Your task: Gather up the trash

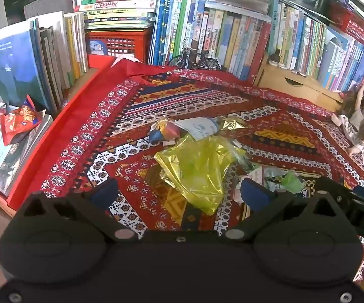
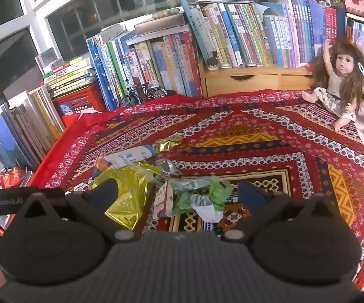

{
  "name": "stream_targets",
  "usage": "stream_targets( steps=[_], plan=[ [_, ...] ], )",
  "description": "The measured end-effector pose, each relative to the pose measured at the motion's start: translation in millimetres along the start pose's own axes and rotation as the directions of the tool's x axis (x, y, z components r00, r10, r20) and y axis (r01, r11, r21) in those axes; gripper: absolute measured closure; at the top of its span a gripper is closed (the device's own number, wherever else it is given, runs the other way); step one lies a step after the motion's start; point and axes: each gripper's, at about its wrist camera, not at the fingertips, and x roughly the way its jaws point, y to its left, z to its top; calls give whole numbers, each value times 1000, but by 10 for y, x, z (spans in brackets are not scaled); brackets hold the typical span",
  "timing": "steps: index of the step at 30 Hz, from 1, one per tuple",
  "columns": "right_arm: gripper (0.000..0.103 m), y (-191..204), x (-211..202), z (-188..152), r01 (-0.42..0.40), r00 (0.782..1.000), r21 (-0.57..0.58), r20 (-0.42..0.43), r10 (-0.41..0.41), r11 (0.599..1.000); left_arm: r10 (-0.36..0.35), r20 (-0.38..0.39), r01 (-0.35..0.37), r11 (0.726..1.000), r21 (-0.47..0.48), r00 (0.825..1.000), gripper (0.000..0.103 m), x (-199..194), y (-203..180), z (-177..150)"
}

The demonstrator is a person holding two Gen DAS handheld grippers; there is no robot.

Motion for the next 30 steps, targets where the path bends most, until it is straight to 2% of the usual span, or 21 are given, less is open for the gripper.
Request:
stream_targets(
  steps=[30],
  plan=[
    [0,-26,55,-16,1,1000,20,-15,-1,1000,3,-8,-2,1000,12,1000,0,100,-27,-28]
  ],
)
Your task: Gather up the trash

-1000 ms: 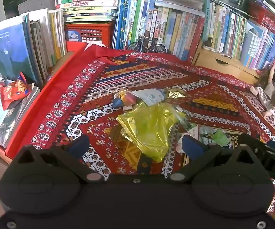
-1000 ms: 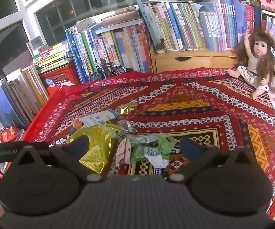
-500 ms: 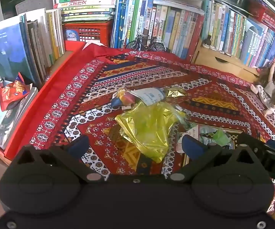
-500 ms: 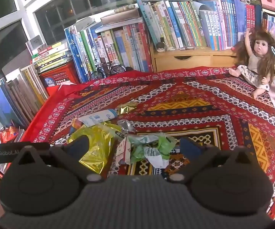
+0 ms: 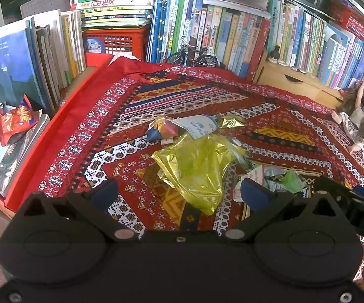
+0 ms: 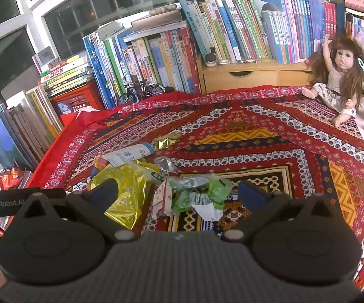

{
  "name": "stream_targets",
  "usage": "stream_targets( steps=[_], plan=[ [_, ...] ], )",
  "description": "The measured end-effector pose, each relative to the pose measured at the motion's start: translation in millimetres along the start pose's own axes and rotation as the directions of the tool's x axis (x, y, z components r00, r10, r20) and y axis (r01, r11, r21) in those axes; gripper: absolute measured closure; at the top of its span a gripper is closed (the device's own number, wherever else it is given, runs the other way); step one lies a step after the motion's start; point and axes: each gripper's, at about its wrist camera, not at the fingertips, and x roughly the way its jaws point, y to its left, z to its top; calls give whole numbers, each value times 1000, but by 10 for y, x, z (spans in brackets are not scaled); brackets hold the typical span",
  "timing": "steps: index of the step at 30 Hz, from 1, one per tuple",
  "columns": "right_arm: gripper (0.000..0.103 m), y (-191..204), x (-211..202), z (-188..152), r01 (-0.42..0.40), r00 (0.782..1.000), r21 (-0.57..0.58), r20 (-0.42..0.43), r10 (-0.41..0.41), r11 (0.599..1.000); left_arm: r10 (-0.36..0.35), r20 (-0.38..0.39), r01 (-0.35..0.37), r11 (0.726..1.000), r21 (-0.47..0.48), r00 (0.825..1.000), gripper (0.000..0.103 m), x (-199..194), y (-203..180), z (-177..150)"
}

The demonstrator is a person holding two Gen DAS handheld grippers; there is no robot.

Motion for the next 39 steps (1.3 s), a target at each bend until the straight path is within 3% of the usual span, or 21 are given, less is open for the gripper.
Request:
stream_targets(
  steps=[32,39],
  plan=[
    [0,-32,-14,-4,13,1000,31,-3,-13,999,-6,-1,6,1000,2,1000,0,-27,26,-9],
    [0,-37,-8,-24,20,1000,11,-10,-20,1000,26,6,-26,1000,-3,1000,0,-28,12,10]
  ],
)
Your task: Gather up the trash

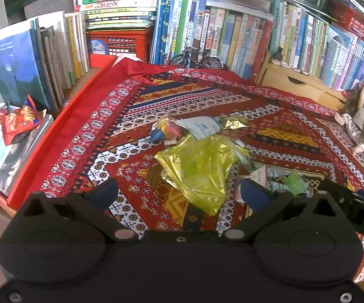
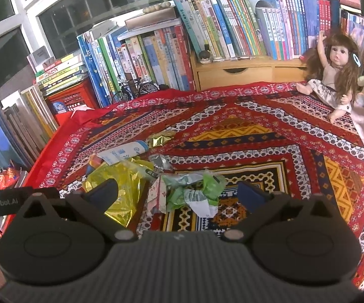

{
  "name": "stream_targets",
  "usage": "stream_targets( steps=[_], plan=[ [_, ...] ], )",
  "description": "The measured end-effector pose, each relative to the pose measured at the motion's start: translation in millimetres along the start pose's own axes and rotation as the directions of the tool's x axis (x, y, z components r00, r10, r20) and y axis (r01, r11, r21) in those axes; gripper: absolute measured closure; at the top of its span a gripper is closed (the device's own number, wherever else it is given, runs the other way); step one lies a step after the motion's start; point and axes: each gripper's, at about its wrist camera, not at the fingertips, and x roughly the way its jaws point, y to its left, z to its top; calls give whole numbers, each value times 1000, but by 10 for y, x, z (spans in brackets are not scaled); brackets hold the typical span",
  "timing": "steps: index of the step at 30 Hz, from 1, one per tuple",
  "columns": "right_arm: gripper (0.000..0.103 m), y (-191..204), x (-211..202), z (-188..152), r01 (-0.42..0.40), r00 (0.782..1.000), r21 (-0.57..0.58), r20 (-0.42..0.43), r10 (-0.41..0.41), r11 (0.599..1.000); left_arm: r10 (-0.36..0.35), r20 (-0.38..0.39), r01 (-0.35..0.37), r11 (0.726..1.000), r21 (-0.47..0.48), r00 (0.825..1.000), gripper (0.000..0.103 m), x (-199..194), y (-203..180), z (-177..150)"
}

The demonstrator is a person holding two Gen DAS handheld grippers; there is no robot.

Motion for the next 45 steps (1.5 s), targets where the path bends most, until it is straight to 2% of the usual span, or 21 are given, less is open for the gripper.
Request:
stream_targets(
  steps=[8,21,30,39,42,45],
  plan=[
    [0,-16,35,8,-3,1000,-7,-16,3,1000,50,17,-50,999,15,999,0,52,-21,-22],
    [0,-9,193,59,20,1000,-44,-21,-21,999,42,-33,-41,998,37,999,0,282,-24,-22],
    [0,-89,382,61,30,998,-32,-55,-31,999,18,-77,-19,1000,-5,997,1,512,32,-13],
    [1,-224,679,39,56,990,-14,-127,-57,998,-13,-148,6,999,-47,989,9,813,86,-29],
    [4,-283,798,35,56,985,7,-162,-54,998,-48,-174,35,997,-73,984,18,930,115,-10],
    [6,-341,917,35,53,980,37,-196,-44,998,-44,-186,26,995,-101,982,23,1036,135,26]
  ],
)
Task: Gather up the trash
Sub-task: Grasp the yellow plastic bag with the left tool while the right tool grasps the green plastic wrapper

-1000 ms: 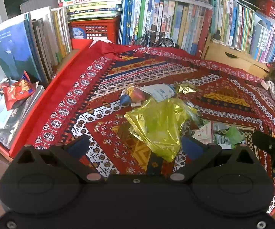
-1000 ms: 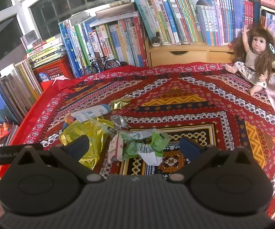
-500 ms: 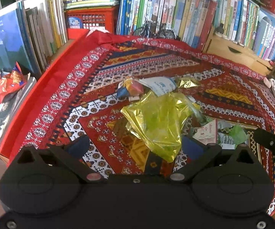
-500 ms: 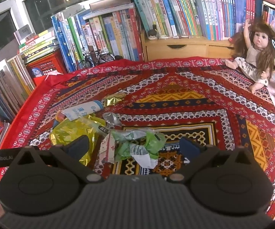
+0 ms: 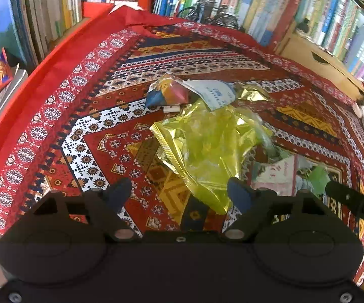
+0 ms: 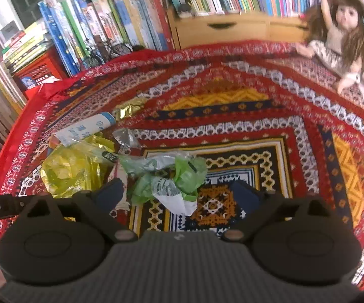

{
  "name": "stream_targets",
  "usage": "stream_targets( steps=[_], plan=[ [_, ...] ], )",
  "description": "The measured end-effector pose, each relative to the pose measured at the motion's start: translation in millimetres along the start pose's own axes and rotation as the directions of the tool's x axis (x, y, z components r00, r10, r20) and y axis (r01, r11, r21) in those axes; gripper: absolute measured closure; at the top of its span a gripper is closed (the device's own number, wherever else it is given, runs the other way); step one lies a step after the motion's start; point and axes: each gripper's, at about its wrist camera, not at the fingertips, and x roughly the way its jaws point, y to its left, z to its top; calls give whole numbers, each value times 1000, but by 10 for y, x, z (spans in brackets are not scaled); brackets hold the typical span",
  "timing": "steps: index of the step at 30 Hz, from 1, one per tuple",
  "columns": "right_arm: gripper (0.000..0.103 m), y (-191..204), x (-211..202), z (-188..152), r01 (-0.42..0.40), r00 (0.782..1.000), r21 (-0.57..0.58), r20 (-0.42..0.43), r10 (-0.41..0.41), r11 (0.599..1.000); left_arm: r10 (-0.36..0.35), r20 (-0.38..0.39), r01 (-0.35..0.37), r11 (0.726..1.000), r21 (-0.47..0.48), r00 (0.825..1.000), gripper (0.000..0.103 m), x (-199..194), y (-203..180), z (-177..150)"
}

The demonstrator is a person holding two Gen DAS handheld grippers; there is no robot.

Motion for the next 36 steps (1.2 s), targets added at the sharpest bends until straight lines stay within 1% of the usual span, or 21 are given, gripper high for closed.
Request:
stream_targets(
  steps=[2,4,7,10,12,15,17,22,26,32,36],
  plan=[
    [7,-34,81,25,-11,1000,22,-24,12,1000,15,3,-14,1000,-17,1000,28,58,10,37],
    [8,-65,157,43,-20,999,44,-45,22,999,27,7,-27,999,-29,1000,31,115,18,75],
    [10,-92,266,66,-20,997,66,-67,24,998,30,4,-30,998,-49,1000,31,206,27,144],
    [14,-128,365,76,-19,995,88,-93,27,996,23,2,-23,997,-75,1000,31,308,34,213],
    [15,-140,420,74,-15,994,96,-107,25,995,21,1,-21,996,-86,1000,29,375,23,244],
    [19,-148,505,72,-15,991,102,-128,28,995,37,-9,-37,996,-84,999,23,507,-20,276],
    [21,-147,541,75,-16,990,107,-138,30,994,60,-20,-62,995,-84,998,22,587,-48,281],
    [23,-132,631,99,-21,987,111,-154,38,994,61,-54,-67,992,-104,997,22,743,-58,266],
    [25,-118,706,100,-27,985,110,-165,45,994,75,-67,-81,993,-84,995,23,822,-87,259],
    [26,-123,806,111,-41,984,128,-168,63,991,66,-79,-74,993,-98,995,23,901,-105,261],
    [26,-135,871,89,-52,980,155,-181,80,987,15,-107,-30,990,-138,994,26,959,-84,278]
  ],
)
